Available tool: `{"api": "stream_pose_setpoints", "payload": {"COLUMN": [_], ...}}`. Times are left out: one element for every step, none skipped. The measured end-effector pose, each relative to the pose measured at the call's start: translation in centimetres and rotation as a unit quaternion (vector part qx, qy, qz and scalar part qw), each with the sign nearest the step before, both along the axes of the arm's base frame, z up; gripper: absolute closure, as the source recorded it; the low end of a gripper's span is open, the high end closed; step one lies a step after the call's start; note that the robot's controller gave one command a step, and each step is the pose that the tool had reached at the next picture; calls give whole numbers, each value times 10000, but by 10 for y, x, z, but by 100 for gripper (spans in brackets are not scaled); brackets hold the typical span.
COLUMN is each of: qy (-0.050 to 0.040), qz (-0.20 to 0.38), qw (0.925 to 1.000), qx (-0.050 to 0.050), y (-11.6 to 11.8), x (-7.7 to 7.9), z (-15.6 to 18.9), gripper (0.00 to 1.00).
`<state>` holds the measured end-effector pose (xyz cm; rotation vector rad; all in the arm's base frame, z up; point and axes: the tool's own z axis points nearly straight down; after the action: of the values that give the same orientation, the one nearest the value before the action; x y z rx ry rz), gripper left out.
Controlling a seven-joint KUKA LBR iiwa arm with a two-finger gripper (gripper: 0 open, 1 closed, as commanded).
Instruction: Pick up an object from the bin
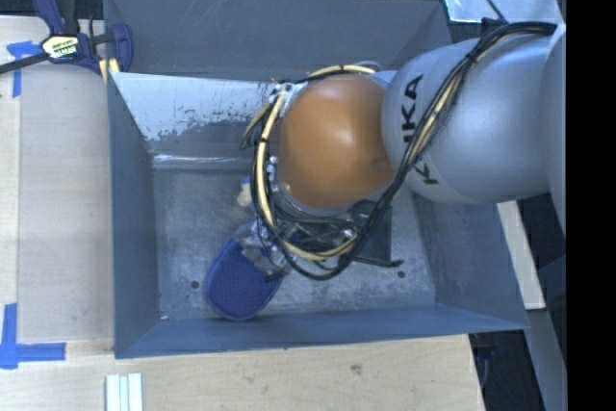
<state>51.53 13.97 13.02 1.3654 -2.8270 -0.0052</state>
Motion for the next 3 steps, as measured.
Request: {"api": "stream_pose_setpoints", "payload": {"qy": [-26, -46, -76], "qz": [-28, 3041, 3044], "qw": [10000, 9526, 9525], "qx": [-1, 33, 31], "y": [-2, -21, -19], "x": [1, 21, 23], "z": [4, -59, -55], "gripper": [0, 0, 100]}}
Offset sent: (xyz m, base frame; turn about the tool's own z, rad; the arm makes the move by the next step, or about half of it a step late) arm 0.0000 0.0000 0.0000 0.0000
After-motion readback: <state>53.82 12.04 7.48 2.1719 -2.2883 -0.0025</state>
